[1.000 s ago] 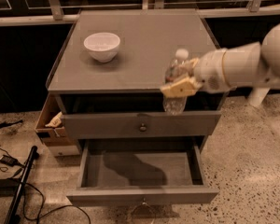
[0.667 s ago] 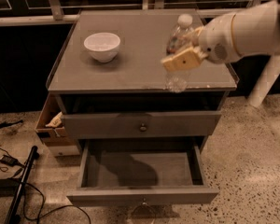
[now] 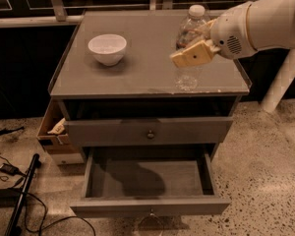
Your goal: Pick water bottle from middle drawer and place on counter
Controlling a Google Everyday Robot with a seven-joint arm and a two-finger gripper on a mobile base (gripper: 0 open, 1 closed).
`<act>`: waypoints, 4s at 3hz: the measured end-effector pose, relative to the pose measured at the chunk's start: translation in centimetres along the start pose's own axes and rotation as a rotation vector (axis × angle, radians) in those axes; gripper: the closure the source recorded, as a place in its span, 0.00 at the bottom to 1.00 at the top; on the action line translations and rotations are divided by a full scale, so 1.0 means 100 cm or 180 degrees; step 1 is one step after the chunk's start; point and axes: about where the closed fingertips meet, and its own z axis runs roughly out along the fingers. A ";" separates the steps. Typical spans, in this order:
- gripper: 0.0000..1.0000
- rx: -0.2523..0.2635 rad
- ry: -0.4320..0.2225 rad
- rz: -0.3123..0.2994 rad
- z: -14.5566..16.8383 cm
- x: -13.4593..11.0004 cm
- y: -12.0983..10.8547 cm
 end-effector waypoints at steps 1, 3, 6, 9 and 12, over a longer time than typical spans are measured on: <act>1.00 0.0055 -0.0017 0.0132 0.010 -0.002 -0.024; 1.00 0.0073 -0.0167 0.0409 0.049 -0.008 -0.067; 1.00 -0.0006 -0.0038 0.0820 0.094 0.021 -0.077; 1.00 0.0003 0.0006 0.0759 0.109 0.039 -0.067; 0.36 0.0002 0.0006 0.0759 0.109 0.039 -0.067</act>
Offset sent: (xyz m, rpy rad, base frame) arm 0.0982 -0.0059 -0.0009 0.1170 0.0346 -0.0849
